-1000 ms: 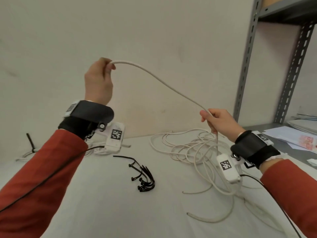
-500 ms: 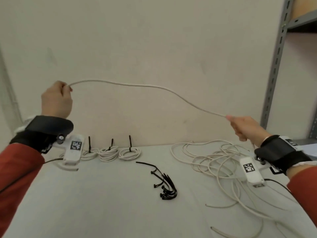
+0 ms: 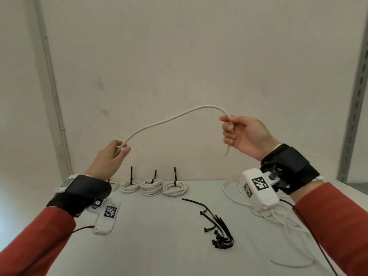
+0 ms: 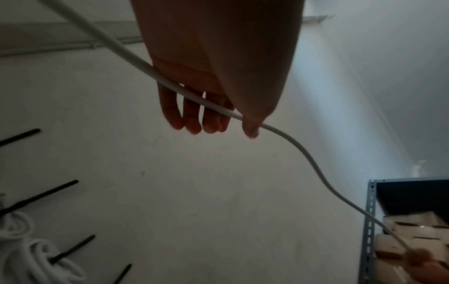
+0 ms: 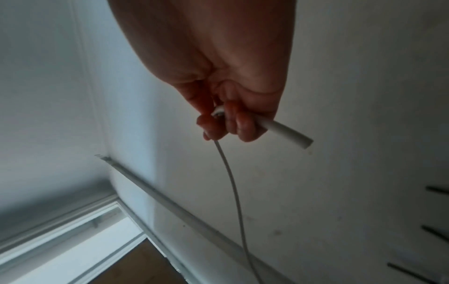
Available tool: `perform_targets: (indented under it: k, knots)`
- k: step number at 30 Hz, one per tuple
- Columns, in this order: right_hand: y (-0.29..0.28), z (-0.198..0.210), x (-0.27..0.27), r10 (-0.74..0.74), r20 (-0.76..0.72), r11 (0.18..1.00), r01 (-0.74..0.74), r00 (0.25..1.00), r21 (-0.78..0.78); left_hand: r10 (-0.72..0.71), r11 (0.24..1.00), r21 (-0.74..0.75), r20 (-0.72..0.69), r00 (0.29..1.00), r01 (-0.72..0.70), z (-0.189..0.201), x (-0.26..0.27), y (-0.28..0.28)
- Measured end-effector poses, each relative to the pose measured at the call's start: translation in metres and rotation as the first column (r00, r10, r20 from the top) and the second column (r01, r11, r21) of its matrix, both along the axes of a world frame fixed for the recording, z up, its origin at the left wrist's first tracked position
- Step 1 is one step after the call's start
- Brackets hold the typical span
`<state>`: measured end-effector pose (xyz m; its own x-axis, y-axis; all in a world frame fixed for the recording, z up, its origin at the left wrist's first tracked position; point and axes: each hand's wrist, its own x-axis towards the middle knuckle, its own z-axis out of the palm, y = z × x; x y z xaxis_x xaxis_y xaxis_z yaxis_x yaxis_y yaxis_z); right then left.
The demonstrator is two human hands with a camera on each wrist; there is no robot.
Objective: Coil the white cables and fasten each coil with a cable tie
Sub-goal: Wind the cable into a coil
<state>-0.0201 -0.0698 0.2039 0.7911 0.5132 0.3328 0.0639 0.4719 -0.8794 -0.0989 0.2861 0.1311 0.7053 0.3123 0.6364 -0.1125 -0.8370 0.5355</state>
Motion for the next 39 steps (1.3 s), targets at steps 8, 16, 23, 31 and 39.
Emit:
perform_targets:
  k: [8,16,23,31,39]
  knots:
    - [0.023,0.009,-0.014,0.189,0.023,0.946,-0.189,0.982,0.264,0.095,0.978,0.162,0.209,0.973,-0.13,0.014,-0.013,0.006]
    - [0.027,0.017,-0.026,0.095,0.128,0.858,-0.147,0.987,0.492,0.023,0.747,0.651,0.18,0.983,-0.137,-0.001,-0.026,-0.02]
    - [0.041,-0.005,-0.025,-0.334,0.547,0.939,0.319,0.767,0.126,-0.173,0.514,0.854,0.011,0.985,0.081,-0.008,-0.047,-0.071]
    - [0.039,-0.042,-0.03,0.363,0.892,0.583,0.681,0.27,-0.443,-0.148,0.433,0.9,0.009,0.989,0.056,-0.002,-0.058,-0.072]
    - [0.031,-0.062,-0.047,0.502,0.847,0.496,0.744,0.175,-0.448,-0.088,0.46,0.888,0.068,0.994,-0.02,0.024,-0.069,-0.058]
